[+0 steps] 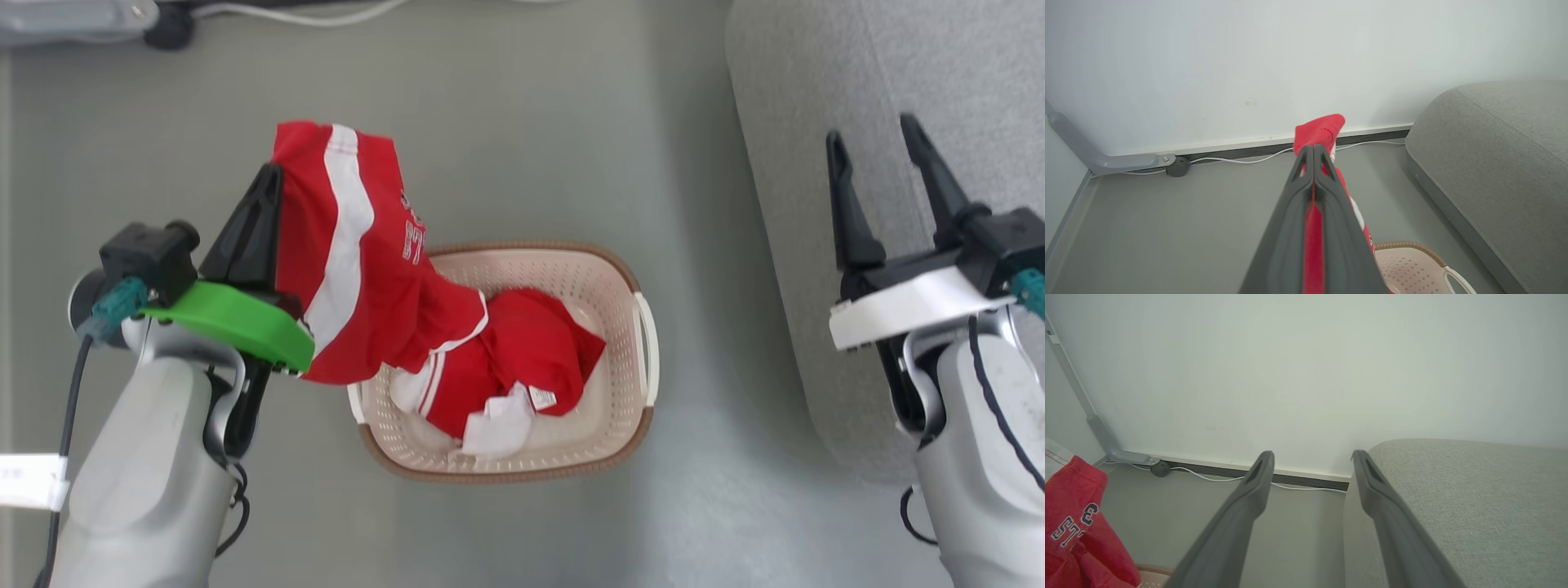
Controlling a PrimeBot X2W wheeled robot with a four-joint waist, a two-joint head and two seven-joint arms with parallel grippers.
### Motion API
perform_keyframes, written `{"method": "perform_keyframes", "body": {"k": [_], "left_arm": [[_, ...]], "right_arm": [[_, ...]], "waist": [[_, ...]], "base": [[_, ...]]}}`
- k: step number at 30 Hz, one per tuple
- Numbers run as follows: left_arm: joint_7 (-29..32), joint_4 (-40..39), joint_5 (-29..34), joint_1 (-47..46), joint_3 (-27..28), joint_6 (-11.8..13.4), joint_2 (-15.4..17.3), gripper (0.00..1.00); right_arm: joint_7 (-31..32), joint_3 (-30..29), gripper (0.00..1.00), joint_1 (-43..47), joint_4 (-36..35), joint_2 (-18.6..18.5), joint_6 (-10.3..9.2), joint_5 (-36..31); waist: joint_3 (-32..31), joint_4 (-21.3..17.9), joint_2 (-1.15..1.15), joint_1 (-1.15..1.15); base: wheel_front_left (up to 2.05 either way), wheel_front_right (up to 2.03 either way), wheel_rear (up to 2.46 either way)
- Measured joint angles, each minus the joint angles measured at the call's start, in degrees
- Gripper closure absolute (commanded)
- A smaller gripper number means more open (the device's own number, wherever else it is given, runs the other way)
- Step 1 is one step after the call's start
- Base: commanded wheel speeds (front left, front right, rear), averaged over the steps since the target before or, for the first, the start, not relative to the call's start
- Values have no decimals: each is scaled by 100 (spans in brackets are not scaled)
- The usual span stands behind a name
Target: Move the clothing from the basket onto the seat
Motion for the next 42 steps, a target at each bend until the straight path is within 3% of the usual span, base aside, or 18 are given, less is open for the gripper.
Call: {"method": "perform_keyframes", "body": {"k": [21,32,42], "left_arm": [[0,-54,-59,1339,52,26,0,100],[142,-481,-59,1606,-158,27,-1,100],[382,-1080,-58,1607,-491,27,-99,100]], "right_arm": [[1,336,0,1082,632,44,176,169],[1,1719,0,1151,759,229,259,221],[1,3459,0,755,736,349,259,504]], "waist": [[-1736,166,0,0],[-2470,168,0,0],[-2563,311,0,0]], "base": [[0,0,0],[0,0,0],[0,0,0]]}}
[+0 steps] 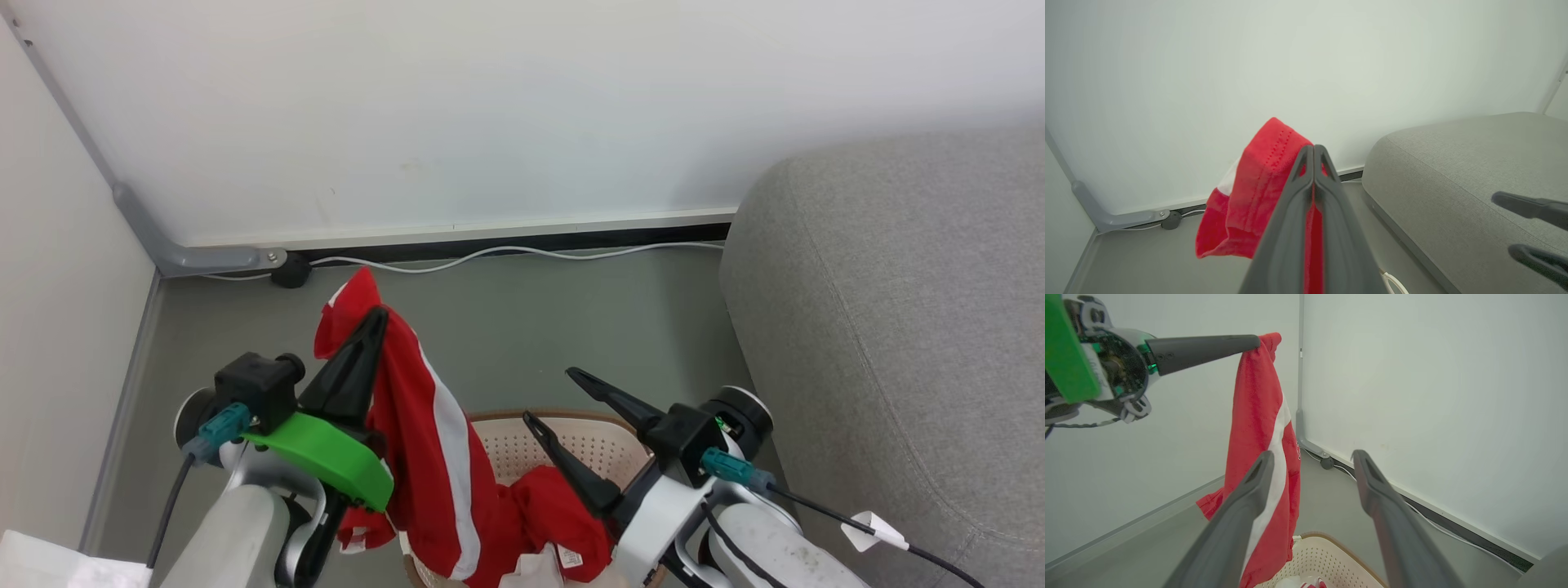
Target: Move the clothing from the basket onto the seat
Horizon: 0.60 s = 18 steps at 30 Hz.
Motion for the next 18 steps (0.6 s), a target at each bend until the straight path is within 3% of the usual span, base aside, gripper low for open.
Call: {"method": "perform_keyframes", "body": {"k": [18], "left_arm": [[460,-1224,8,40,-958,-4,-218,100]], "right_arm": [[0,410,0,-592,168,-43,0,523]], "waist": [[39,43,0,0]], "base": [[0,0,0]]}}
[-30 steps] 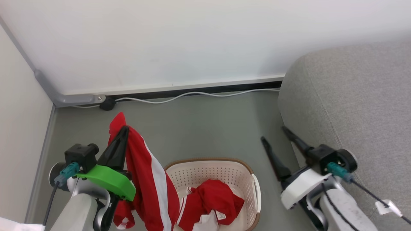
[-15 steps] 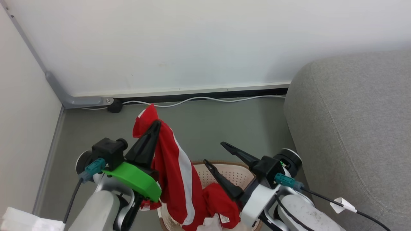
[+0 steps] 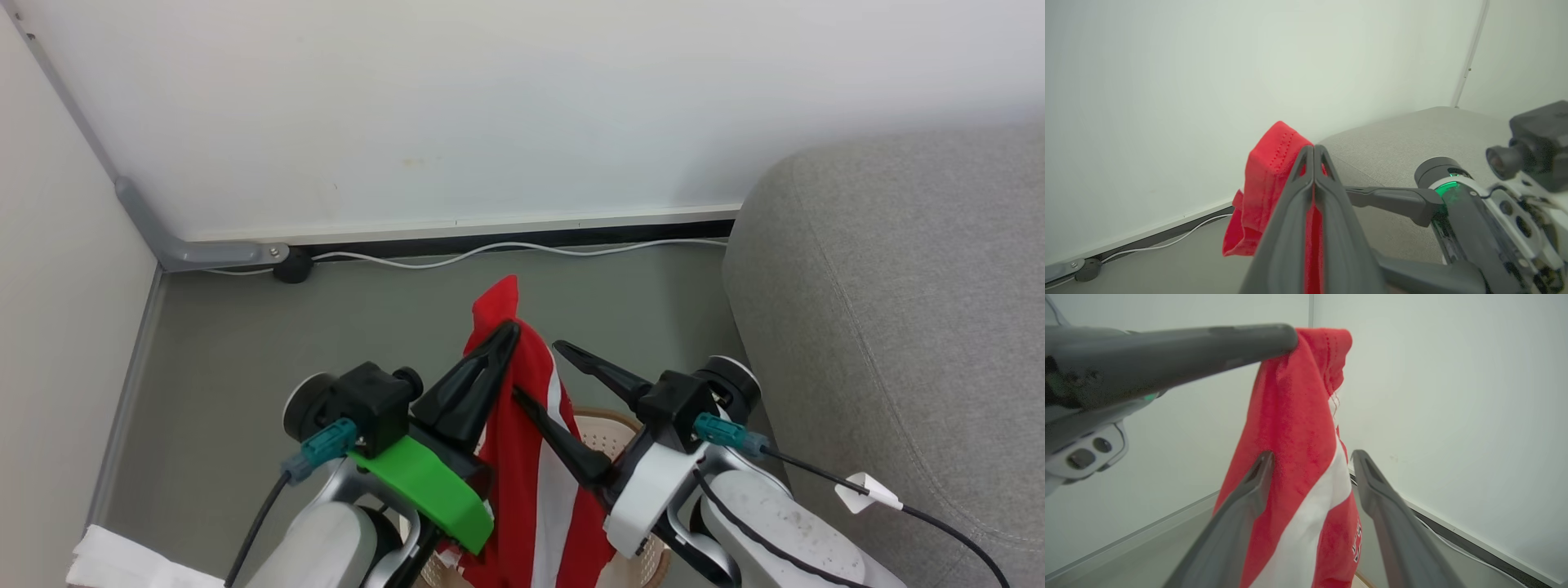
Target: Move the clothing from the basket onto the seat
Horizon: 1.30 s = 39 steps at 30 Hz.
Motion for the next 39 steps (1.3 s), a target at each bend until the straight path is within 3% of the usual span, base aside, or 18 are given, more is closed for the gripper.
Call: {"method": "perform_keyframes", "body": {"k": [2,3,4,15,17,19,20,28,39], "left_arm": [[66,-121,1,35,-89,0,0,100],[83,-174,1,59,-119,-1,-1,100],[121,-216,1,76,-136,-2,-1,100],[250,-541,-11,308,-45,14,65,99],[250,-578,-10,349,23,85,88,58],[250,-591,-10,387,90,145,129,5],[296,-593,-10,461,121,190,188,0],[345,-592,-11,653,82,245,281,0],[503,-597,-60,628,-326,110,223,0]], "right_arm": [[0,19,1,-16,42,-15,0,55],[0,22,12,-16,65,-22,0,64],[0,31,98,-16,89,-29,0,98],[0,137,100,-85,111,-108,0,466],[0,57,100,-129,68,-135,0,517],[0,-14,100,-165,37,-177,0,541],[0,-62,100,-179,-5,-226,0,549],[0,-426,100,-181,-232,-472,-23,548],[0,-789,100,22,-615,-764,-364,536]], "waist": [[6,-10,0,0],[9,-15,0,0],[12,-21,0,0],[66,-223,0,0],[78,-289,0,0],[92,-365,0,0],[106,-455,0,0],[170,-943,0,0],[267,-1701,0,0]], "base": [[0,0,0],[0,0,0],[0,0,0],[0,0,0],[0,0,0],[0,0,0],[0,0,0],[0,0,0],[0,0,0]]}}
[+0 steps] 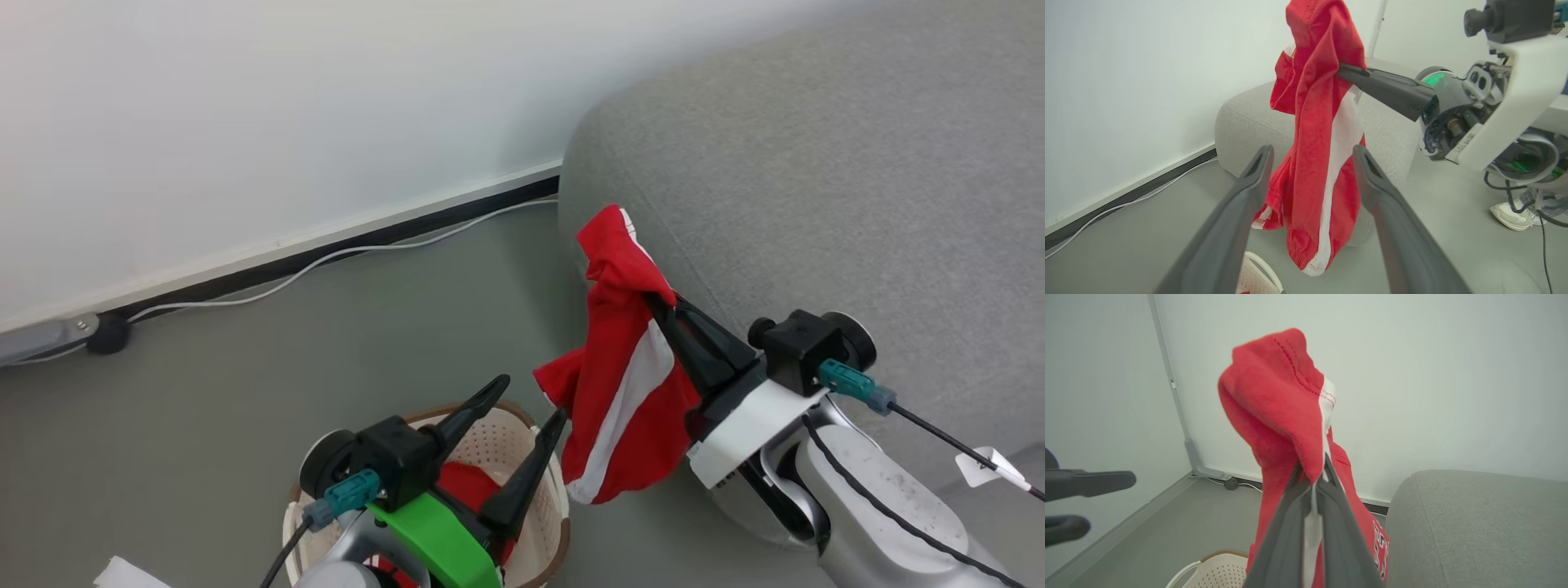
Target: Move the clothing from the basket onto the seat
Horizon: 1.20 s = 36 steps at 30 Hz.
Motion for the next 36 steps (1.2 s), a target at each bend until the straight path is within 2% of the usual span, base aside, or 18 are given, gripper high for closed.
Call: {"method": "perform_keyframes", "body": {"k": [8,11,18,23,29,36], "left_arm": [[76,-126,9,-21,23,3,12,0],[94,-198,25,-20,144,127,77,0],[399,-388,69,-20,60,205,112,0],[638,-489,73,-20,8,270,170,0],[935,-621,63,-7,-75,357,214,0],[1225,-856,2,47,-152,400,371,0]], "right_arm": [[0,-157,100,268,-323,-135,-56,16],[0,-247,100,266,-437,-119,-48,104],[0,-1060,100,118,-700,-212,-80,448],[0,-1741,100,-361,-708,-305,-220,691],[0,-2450,100,-1328,-461,-554,-370,878],[107,-3388,100,-2475,-21,-1027,-591,1293]], "waist": [[138,-631,0,0],[235,-860,0,0],[660,-1211,0,0],[1074,-1245,0,0],[1575,-1099,0,1],[2118,-801,0,1]], "base": [[0,0,0],[0,0,0],[0,0,0],[0,0,0],[0,0,0],[0,0,0]]}}
